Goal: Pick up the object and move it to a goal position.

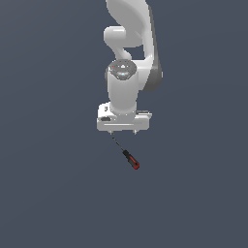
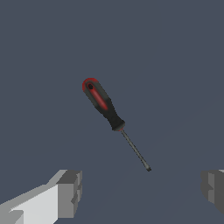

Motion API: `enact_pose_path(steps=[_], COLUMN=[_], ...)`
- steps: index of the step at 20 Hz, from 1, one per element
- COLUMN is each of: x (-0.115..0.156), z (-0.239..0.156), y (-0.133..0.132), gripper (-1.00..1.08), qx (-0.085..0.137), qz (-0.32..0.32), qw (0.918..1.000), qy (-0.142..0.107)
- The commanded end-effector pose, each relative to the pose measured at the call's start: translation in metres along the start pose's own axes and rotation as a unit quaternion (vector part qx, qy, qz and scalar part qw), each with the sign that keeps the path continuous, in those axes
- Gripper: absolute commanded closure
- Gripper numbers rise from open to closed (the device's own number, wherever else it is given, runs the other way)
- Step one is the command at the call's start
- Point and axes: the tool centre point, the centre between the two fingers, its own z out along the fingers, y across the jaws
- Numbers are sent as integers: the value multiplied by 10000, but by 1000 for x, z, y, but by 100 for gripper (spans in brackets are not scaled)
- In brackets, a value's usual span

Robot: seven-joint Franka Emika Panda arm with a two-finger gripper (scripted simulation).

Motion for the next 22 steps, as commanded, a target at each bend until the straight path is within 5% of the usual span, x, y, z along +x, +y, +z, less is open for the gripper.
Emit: enact_pose_path(steps=[1, 22], x=[0, 4], z=[0, 6], y=[0, 18], gripper=[-92, -92], qx=[0, -160], qz=[0, -261], qw=[10000, 9995], qy=[0, -15])
